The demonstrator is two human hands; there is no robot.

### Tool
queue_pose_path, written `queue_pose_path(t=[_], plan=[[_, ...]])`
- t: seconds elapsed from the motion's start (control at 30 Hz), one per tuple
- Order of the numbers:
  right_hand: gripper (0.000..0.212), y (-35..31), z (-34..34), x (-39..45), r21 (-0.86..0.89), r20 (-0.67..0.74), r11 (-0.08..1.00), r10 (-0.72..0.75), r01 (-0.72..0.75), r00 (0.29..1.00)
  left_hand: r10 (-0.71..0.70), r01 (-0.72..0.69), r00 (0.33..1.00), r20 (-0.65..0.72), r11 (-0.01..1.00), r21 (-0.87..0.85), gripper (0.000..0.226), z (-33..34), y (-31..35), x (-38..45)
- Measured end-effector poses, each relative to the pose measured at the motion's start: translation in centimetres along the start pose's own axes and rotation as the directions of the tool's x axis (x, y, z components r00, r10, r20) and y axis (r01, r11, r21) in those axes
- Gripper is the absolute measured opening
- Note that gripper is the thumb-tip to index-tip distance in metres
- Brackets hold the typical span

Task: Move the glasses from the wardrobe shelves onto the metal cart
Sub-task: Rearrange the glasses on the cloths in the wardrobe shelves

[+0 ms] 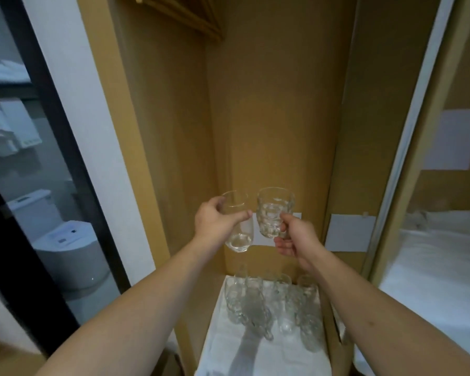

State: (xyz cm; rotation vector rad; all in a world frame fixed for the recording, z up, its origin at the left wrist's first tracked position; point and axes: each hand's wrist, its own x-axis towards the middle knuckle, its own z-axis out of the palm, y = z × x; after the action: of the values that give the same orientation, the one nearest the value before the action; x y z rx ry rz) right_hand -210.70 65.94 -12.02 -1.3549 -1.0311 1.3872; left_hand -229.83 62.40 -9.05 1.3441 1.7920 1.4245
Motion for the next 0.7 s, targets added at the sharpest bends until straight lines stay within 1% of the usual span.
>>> queue_pose_path(t=[0.07, 0.13, 0.23, 0.33, 0.4, 0.47, 0.57, 0.7], plan=[[0.033, 0.2, -0.5, -2.5, 0.008, -0.019, 1.0, -0.01, 0.01, 1.0, 0.051, -0.05, 0.998, 0.023, 0.998, -0.041, 0.084, -0.9, 0.3, -1.8], [0.032, 0.6, -1.1, -4.9, 0.025, -0.024, 0.999, -0.023, 0.023, 0.999, 0.064, -0.058, 0.997, 0.051, 0.992, -0.117, 0.08, -1.6, 0.4, -3.6], [0.032, 1.4, -1.8, -8.6, 0.023, -0.064, 0.999, -0.023, 0.025, 0.998, 0.069, -0.033, 0.99, 0.121, 0.961, -0.276, 0.073, -2.3, 0.6, -6.5], [0.033, 2.1, -2.6, -12.0, 0.055, -0.106, 0.998, -0.011, 0.017, 0.994, 0.098, -0.006, 0.975, 0.201, 0.911, -0.412, 0.057, -2.5, 0.9, -9.3], [0.034, 2.7, -3.5, -14.0, 0.078, -0.13, 0.997, -0.01, 0.021, 0.991, 0.125, 0.006, 0.96, 0.25, 0.885, -0.465, 0.058, -2.3, 1.3, -10.9], [0.035, 3.1, -4.5, -15.6, 0.108, -0.148, 0.994, -0.013, 0.03, 0.989, 0.139, 0.023, 0.947, 0.289, 0.87, -0.492, 0.057, -1.7, 1.9, -12.1], [0.036, 3.2, -6.3, -17.6, 0.096, -0.184, 0.995, -0.014, 0.033, 0.983, 0.13, 0.068, 0.93, 0.343, 0.859, -0.508, 0.048, -0.3, 2.7, -13.4], [0.035, 3.3, -9.8, -19.1, 0.099, -0.223, 0.994, -0.021, 0.044, 0.975, 0.126, 0.095, 0.906, 0.404, 0.869, -0.485, 0.049, 2.6, 4.0, -15.2]])
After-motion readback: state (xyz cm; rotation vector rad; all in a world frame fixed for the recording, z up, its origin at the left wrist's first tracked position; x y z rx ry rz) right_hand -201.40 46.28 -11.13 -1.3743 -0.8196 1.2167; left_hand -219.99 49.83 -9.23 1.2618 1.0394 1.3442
